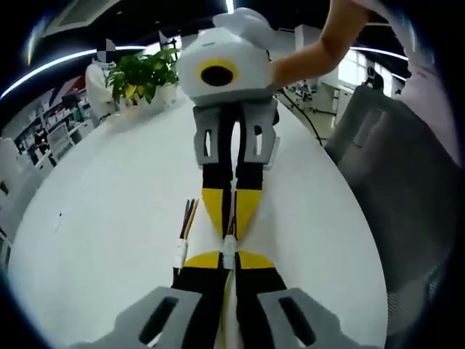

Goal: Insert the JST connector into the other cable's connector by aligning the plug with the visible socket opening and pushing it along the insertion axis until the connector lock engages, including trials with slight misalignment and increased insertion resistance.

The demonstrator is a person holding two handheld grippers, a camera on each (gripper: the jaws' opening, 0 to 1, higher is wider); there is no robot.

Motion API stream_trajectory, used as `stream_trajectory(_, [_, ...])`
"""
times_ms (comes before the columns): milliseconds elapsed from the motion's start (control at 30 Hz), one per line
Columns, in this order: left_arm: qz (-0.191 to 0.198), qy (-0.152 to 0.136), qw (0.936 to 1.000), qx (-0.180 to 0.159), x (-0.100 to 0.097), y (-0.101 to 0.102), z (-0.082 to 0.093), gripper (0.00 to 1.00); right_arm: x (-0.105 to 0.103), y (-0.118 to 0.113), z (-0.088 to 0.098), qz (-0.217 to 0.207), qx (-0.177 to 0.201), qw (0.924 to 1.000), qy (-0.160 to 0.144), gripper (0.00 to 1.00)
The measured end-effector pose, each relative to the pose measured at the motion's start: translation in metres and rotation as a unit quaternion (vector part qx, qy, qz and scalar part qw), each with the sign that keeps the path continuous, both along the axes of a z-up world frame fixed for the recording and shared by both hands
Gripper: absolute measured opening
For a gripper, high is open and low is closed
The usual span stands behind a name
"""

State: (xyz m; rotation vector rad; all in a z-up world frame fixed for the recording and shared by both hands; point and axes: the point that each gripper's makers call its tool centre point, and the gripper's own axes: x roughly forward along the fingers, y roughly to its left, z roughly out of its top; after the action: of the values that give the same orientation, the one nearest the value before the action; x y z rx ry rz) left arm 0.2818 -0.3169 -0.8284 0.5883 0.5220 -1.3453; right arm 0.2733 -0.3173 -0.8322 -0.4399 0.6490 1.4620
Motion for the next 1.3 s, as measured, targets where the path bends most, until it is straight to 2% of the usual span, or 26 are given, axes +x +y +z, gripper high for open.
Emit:
stream_trajectory(33, [0.0,-0.003,1.0,0.002,0.001,0.0,-0.001,0.0,0.002,0.001,-0.001,0.005,0.0,0.9999,-0.01,0.01])
stream_trajectory(100, [0.0,0.0,1.0,0.004,0.0,0.001,-0.003,0.0,0.001,0.001,-0.003,0.004,-0.001,1.0,-0.004,0.01])
stream_trajectory(233, [0.003,0.002,1.0,0.002,0.0,0.001,-0.001,0.0,0.002,0.001,-0.002,0.008,0.003,0.9999,-0.011,0.01])
stream_trajectory(367, [0.002,-0.005,0.9999,-0.013,0.001,0.002,0.001,0.0,0.004,0.003,0.001,0.026,0.019,0.9988,-0.036,0.01])
stream_trajectory(567, [0.015,0.009,0.9993,-0.032,-0.001,0.002,0.003,0.0,0.002,0.003,0.0,0.041,0.018,0.9978,-0.049,0.01])
stream_trajectory(767, [0.026,0.001,0.9991,-0.035,0.003,0.005,0.005,0.0,0.008,0.006,0.002,0.033,0.03,0.9971,-0.062,0.0])
stream_trajectory(1100, [0.029,0.013,0.9988,-0.038,0.002,0.008,0.006,0.0,0.006,0.011,0.002,0.025,0.043,0.9975,-0.05,0.0])
stream_trajectory(1200, [0.025,0.016,0.9989,-0.037,-0.001,0.006,0.005,0.0,0.002,0.011,0.003,0.035,0.044,0.9968,-0.056,0.0])
stream_trajectory(1300, [0.031,0.02,0.9983,-0.045,0.001,0.007,0.008,0.0,0.007,0.01,0.006,0.032,0.054,0.996,-0.064,0.01])
